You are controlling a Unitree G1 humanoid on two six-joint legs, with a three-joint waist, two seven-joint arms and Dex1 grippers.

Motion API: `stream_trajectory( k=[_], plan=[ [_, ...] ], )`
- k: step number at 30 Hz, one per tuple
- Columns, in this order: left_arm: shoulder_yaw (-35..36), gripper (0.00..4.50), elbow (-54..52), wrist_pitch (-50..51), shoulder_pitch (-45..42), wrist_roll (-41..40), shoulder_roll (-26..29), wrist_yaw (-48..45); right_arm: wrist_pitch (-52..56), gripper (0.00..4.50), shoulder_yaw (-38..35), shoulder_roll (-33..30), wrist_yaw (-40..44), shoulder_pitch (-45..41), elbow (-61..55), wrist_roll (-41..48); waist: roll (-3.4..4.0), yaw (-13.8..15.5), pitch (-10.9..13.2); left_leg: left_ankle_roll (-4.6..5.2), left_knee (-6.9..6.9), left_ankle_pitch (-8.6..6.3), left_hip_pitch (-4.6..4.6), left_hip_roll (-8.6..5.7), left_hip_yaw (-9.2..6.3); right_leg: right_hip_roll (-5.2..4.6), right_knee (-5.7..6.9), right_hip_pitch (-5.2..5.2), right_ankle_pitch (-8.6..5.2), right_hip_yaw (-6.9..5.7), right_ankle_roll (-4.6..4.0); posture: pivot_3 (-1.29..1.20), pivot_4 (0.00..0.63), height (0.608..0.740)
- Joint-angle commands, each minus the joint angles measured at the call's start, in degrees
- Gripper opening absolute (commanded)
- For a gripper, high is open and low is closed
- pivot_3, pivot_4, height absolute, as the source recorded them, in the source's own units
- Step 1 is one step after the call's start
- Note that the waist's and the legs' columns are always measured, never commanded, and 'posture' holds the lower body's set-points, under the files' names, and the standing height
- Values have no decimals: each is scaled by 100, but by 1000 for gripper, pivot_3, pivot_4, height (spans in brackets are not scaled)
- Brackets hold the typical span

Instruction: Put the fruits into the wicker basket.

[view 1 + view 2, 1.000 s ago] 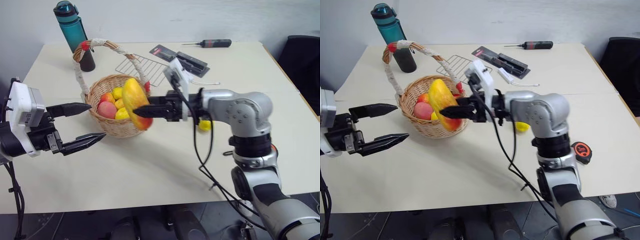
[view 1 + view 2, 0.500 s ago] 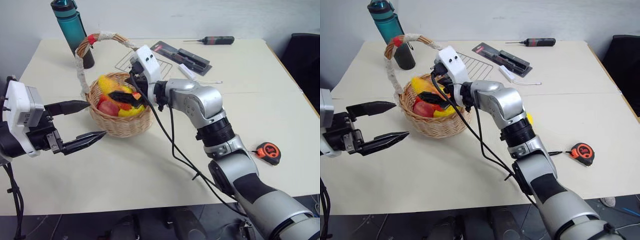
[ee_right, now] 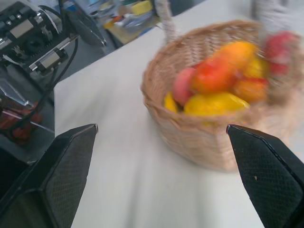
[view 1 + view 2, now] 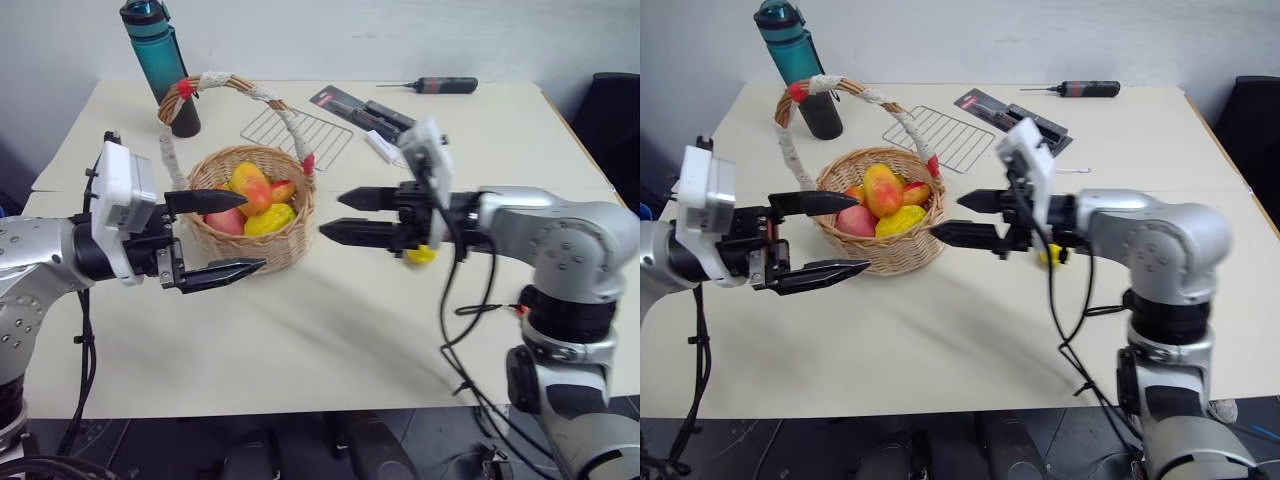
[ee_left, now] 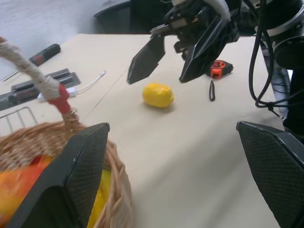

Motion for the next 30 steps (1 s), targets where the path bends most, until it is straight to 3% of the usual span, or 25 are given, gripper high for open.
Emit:
stream_trajectory(
  k=[1,5,10,21,30],
  plan=[
    [-95,4500,115,-173,-209,71,6,-237,409,4487,-1409,-1197,295,875,-404,387,4,59,3,0,-3,0,0,0,-2,1,-2,1,-1,-1,1,0,150,740],
    [-218,4500,211,-241,-293,149,-19,-403,11,4487,-2175,-1973,284,2202,-282,41,3,50,2,3,-5,-2,1,-4,-1,1,-14,6,-5,6,8,0,150,740],
    [-323,4500,286,-289,-377,202,-79,-478,-560,4487,-2287,-1967,-10,2877,-58,-290,1,-30,2,10,-1,14,12,-8,10,5,-11,14,0,24,18,0,150,740],
    [-436,4500,-15,-123,-572,104,-273,-244,-1089,4487,-666,-444,-1782,1419,1369,-1304,2,-57,1,8,-7,49,4,-22,-4,2,-7,10,29,27,18,0,150,740],
    [-307,4500,-188,-43,-487,83,-244,-80,-1385,4487,-360,555,-2245,512,2797,-1690,4,-54,2,9,-12,47,2,-22,0,-2,-5,4,29,26,18,0,150,740]
  ],
)
